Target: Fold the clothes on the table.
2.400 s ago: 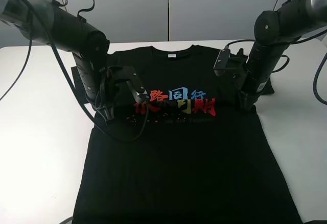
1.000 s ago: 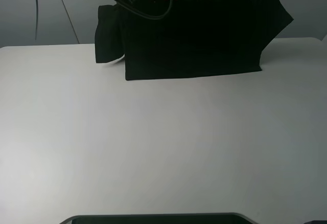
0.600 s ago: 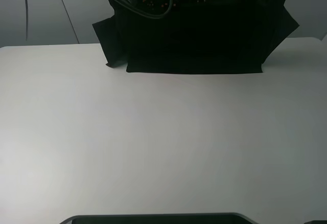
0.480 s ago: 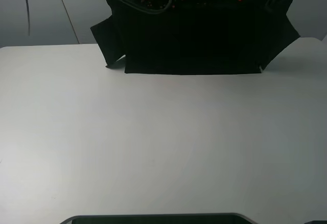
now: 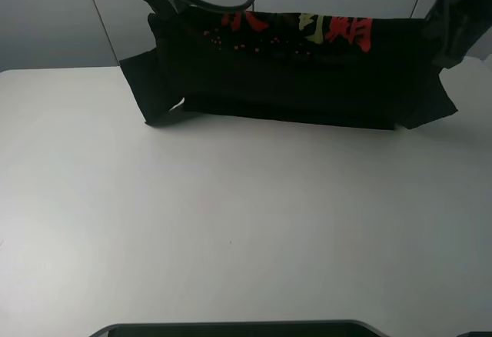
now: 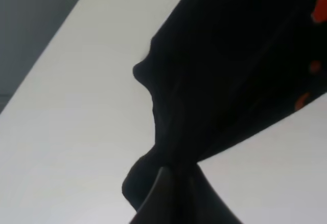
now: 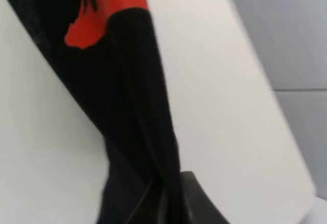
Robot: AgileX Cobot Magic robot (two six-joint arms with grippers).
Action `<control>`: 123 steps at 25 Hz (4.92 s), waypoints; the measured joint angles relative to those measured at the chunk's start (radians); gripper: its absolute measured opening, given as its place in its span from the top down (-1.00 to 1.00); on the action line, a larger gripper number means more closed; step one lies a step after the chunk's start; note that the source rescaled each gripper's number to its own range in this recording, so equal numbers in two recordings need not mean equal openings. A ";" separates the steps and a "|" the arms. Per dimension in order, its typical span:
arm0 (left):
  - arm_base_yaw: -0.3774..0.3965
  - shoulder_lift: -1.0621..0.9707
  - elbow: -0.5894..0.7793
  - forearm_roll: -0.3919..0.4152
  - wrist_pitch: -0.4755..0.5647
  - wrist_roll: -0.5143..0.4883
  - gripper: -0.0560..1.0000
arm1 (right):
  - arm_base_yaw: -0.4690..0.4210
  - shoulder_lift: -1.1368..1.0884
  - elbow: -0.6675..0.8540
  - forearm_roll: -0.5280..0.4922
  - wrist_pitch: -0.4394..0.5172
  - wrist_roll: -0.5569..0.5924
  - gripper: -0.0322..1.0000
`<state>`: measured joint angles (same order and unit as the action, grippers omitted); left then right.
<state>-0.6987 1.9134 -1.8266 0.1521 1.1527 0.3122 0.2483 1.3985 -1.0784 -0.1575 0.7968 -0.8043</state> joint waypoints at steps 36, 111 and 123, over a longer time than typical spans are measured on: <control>0.004 -0.397 0.837 0.054 -0.523 -0.274 0.89 | 0.000 0.002 0.157 0.375 -0.021 -0.020 0.94; 0.287 0.164 0.619 -0.221 -0.424 -0.340 -0.98 | -0.082 0.531 0.088 0.200 -0.180 0.986 -1.00; 0.287 0.164 0.619 -0.219 -0.426 -0.336 -0.98 | -0.082 0.581 0.084 0.200 -0.195 0.988 -1.00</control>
<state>-0.4113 2.0772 -1.2074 -0.0667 0.7266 -0.0241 0.1664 1.9799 -0.9945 0.0425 0.6020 0.1834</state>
